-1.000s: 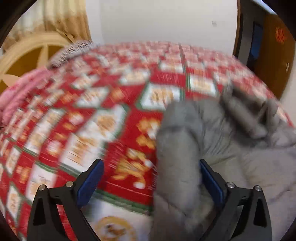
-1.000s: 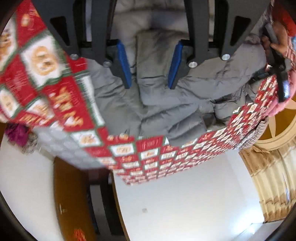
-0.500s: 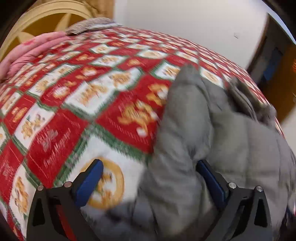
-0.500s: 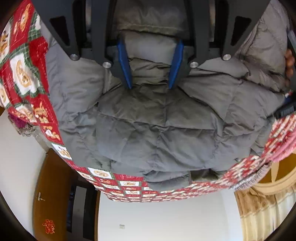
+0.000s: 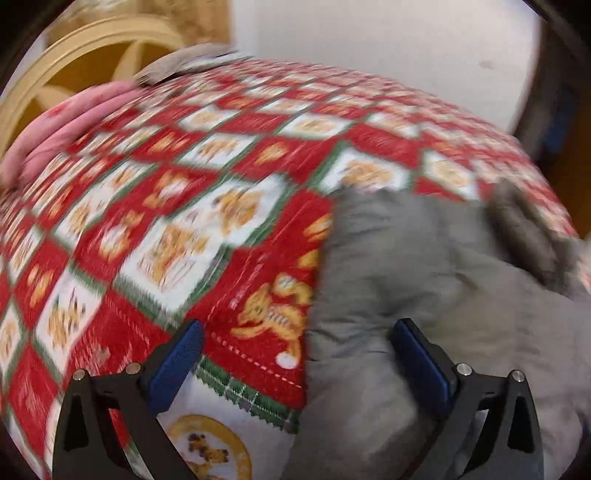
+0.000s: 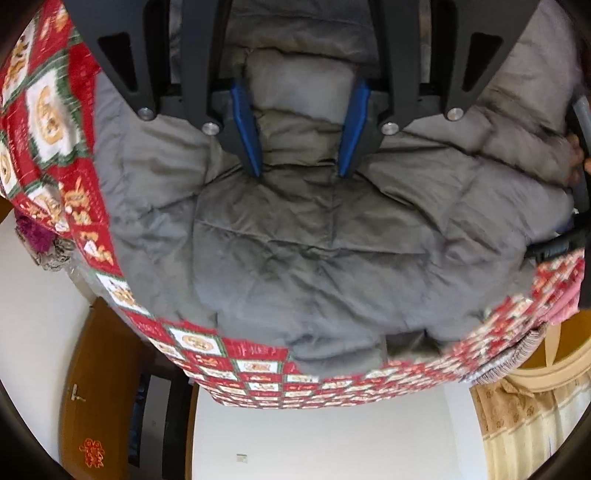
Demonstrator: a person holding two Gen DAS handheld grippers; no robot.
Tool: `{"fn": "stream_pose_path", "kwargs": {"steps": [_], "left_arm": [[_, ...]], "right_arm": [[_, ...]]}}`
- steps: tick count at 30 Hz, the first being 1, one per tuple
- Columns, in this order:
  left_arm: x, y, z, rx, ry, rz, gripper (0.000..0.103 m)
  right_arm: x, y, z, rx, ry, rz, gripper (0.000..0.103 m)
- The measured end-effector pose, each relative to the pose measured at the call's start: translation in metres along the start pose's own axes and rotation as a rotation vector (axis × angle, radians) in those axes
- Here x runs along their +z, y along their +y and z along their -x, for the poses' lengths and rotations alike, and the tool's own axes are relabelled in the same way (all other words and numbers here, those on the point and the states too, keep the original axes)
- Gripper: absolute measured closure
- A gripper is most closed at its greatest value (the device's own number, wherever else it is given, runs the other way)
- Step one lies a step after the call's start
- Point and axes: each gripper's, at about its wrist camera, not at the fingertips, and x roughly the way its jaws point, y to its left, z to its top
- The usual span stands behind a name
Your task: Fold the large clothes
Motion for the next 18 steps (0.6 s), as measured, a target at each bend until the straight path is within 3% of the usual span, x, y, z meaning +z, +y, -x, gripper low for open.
{"fn": "stream_pose_path", "kwargs": {"steps": [2,4,6,9,11,13,18], "left_arm": [[0.012,0.002,0.024,-0.064,-0.076,-0.017,0.001],[0.027,0.0,0.035,-0.144,-0.093,-0.006,0.001],[0.048,-0.006,0.032,-0.251,-0.049,0.019,0.001],[0.076,-0.027,0.008,-0.362,0.069,-0.013,0.001],[0.086,-0.042,-0.012,-0.365,0.126,-0.033,0.001],[0.088,-0.056,-0.027,-0.372,0.166,-0.036,0.001],[0.085,-0.08,-0.058,-0.471,0.305,0.014,0.001]], "right_arm": [[0.023,-0.004,0.018,0.05,-0.062,-0.042,0.055],[0.047,-0.004,0.021,0.085,-0.073,-0.063,0.049],[0.078,-0.005,0.012,0.159,-0.042,-0.119,0.029],[0.116,-0.005,-0.015,0.173,-0.002,-0.169,0.027],[0.14,-0.001,-0.04,0.205,0.045,-0.21,0.027],[0.153,0.007,-0.058,0.18,0.081,-0.219,0.026],[0.18,0.038,-0.099,0.095,0.169,-0.167,0.021]]}}
